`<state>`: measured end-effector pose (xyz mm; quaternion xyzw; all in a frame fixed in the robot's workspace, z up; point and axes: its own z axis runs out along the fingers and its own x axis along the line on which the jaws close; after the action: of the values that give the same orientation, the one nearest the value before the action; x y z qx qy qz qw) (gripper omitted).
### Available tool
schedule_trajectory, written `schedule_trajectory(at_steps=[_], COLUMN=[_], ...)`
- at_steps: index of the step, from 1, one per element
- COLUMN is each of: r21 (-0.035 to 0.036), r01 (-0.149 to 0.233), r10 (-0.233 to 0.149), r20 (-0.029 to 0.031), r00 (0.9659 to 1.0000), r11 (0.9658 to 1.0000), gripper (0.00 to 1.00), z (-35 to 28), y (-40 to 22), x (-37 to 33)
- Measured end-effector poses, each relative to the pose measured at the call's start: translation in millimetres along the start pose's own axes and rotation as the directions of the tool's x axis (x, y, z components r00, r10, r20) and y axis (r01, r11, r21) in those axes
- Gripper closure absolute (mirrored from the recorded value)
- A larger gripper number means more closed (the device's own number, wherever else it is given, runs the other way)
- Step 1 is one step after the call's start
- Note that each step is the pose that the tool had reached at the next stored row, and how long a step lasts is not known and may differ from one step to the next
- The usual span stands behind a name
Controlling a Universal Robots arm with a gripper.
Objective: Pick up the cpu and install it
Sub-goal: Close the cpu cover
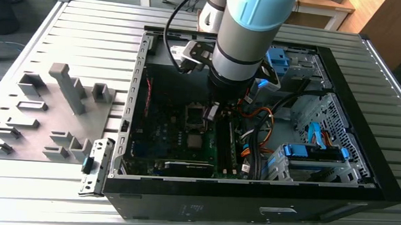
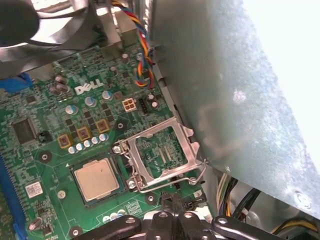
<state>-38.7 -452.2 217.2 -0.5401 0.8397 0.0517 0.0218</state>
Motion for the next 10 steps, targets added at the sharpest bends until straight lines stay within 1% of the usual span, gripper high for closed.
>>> schedule_trajectory(at_steps=[3,10], r21=[0.0015,0.0019], r01=[-0.019,-0.027], r10=[0.019,0.027], r20=[0.0014,0.003], r00=[0.9998,0.9996], r11=[0.9998,0.9996], gripper=[0.89,0.89], z=[1.6,5.8], y=[0.3,3.4], x=[-0.6,-7.6])
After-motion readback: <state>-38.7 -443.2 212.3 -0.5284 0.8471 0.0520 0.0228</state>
